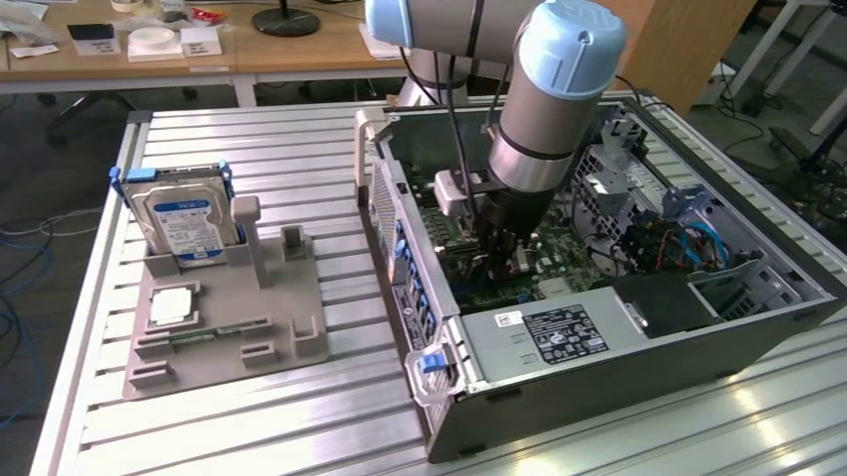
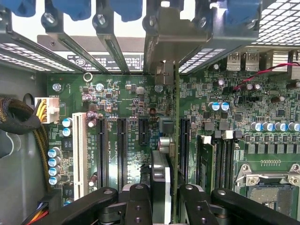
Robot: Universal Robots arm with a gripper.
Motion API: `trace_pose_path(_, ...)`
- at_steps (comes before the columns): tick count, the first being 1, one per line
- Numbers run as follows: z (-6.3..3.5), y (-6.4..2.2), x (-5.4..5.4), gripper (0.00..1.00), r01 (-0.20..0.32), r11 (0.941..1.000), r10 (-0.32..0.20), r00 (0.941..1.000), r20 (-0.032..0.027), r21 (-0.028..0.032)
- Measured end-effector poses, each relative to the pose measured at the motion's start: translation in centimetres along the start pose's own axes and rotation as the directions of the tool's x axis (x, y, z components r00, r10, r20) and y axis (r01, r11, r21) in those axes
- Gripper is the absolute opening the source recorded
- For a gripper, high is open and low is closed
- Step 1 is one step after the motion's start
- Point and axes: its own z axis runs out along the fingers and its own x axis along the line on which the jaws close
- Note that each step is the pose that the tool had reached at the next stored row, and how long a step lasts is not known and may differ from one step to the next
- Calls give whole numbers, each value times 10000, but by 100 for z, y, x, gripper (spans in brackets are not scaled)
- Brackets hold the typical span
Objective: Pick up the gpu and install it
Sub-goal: 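Insert the gpu into the slot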
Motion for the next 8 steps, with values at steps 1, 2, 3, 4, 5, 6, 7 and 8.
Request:
trace_pose_path(1, 0, 2, 0, 28, -1, 10000, 1, 10000, -1, 0)
trace_pose_path(2, 0, 4, -1, 28, 0, 10000, 0, 10000, -2, 0)
trace_pose_path(3, 0, 5, -1, 28, 1, 10000, -1, 10000, -3, 0)
trace_pose_path(4, 1, 5, -1, 28, 2, 10000, -2, 10000, -4, 0)
trace_pose_path(5, 3, 5, -1, 28, 2, 10000, -2, 10000, -5, -1)
trace_pose_path(6, 8, 5, -1, 28, 3, 10000, -3, 10000, -5, -1)
trace_pose_path(7, 16, 5, 0, 28, 3, 10000, -3, 10000, -5, -1)
trace_pose_path(8, 30, 6, 1, 28, 1, 10000, -1, 10000, -10, -7)
